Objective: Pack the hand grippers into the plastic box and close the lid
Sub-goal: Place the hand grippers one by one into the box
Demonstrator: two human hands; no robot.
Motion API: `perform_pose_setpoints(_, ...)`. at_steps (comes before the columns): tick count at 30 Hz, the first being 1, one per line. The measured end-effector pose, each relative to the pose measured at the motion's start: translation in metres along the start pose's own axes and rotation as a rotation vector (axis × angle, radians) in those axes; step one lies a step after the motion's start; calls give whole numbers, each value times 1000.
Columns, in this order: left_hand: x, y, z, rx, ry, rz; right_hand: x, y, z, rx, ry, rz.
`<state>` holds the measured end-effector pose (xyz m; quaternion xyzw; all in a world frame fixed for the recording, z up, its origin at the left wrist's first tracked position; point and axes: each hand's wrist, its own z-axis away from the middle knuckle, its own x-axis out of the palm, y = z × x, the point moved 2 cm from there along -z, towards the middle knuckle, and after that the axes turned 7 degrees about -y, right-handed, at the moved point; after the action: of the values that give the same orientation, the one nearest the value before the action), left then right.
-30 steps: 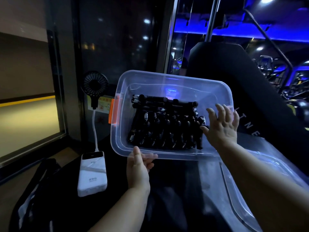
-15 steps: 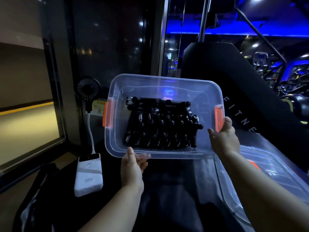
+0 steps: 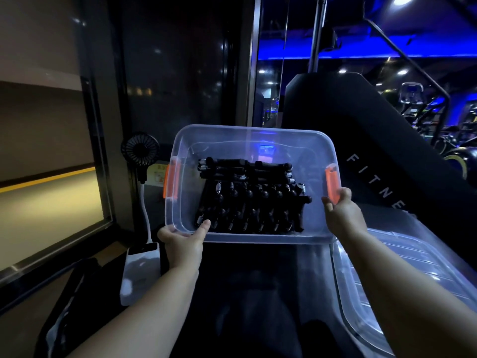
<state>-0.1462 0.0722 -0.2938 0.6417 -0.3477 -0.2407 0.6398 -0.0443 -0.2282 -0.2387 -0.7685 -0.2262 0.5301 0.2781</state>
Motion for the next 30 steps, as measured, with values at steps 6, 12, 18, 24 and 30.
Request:
perform_pose_setpoints(6, -7, 15, -13, -5, 36, -159, -9, -4, 7, -44, -1, -48)
perform_pose_setpoints(12, 3, 25, -15, 50, -11, -165, -28, 0, 12, -31, 18, -30)
perform_pose_setpoints(18, 22, 29, -9, 82, -88, -154, -56, 18, 21, -3, 56, 17)
perform_pose_setpoints(24, 33, 33, -2, 83, -165, -274, -76, 35, 28, 27, 82, 12)
perform_pose_setpoints(30, 39, 56, -20, 225, -255, -529, -99, 47, 37, 48, 89, 67)
